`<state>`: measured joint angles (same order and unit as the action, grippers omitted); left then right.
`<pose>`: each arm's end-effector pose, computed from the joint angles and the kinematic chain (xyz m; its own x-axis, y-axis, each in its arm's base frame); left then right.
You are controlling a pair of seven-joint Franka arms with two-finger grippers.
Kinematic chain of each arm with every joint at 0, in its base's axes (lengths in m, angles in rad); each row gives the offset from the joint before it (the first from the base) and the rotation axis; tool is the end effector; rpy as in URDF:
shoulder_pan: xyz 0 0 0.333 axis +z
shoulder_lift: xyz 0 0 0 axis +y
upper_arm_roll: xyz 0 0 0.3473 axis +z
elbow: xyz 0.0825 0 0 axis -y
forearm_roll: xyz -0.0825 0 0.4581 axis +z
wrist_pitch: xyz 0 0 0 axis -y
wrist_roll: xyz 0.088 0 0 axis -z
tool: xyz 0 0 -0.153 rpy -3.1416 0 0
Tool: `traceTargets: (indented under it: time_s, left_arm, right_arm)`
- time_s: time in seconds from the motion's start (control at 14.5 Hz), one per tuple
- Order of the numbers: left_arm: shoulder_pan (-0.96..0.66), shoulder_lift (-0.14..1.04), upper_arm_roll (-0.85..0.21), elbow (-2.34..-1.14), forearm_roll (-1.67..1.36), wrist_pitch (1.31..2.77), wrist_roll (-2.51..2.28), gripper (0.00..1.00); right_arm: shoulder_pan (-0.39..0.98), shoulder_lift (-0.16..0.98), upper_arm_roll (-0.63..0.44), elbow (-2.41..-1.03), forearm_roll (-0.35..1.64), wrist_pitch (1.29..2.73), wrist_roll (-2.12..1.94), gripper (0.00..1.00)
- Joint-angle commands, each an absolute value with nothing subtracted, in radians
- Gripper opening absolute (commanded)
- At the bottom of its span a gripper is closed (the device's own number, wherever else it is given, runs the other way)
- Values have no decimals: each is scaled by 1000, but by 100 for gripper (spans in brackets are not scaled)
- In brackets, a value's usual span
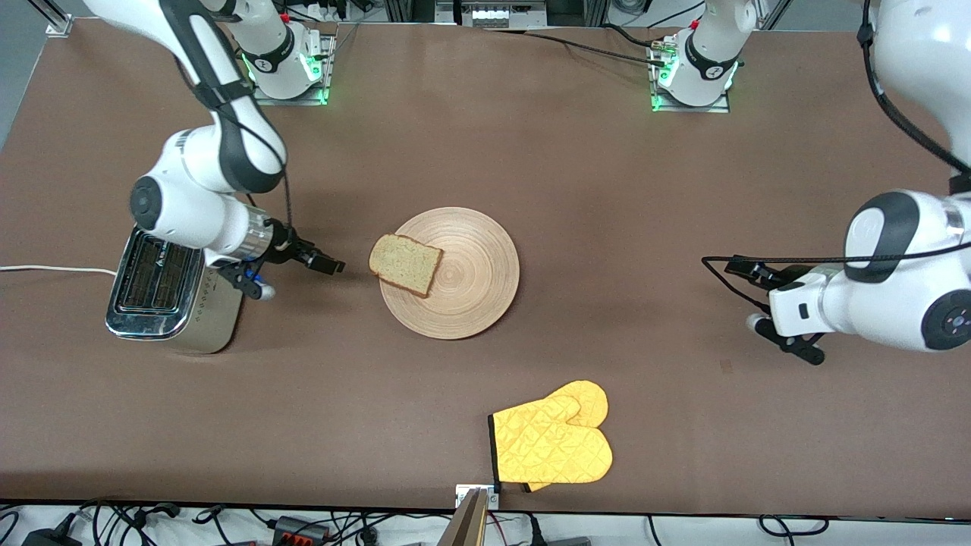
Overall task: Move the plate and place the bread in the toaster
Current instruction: 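Draw back the left gripper while the right gripper reaches the bread, then grasp the bread slice edge with the right gripper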
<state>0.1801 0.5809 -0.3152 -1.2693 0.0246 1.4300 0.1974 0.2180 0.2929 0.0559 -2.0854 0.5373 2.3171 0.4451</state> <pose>0.7381 -0.0529 0.3712 0.8777 -0.3318 -0.3456 -0.2686 -0.9381 0.2187 0.6083 0.1993 0.2155 0.8366 -0.4720 -0.2779 -0.5401 -0.7954 -0.2749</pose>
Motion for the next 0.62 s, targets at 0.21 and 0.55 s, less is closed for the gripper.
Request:
traceTargets:
  time_s: [0.21,0.55]
  left_arm:
    - [132,392,-308,-1291,54,1344,-164,100]
    - [34,88,-88,-1524,46,1491,-166,100]
  right_arm:
    - [273,278,54,-2140,615,2367,442,100]
    - [321,276,60,-2244,653,2558,338,100]
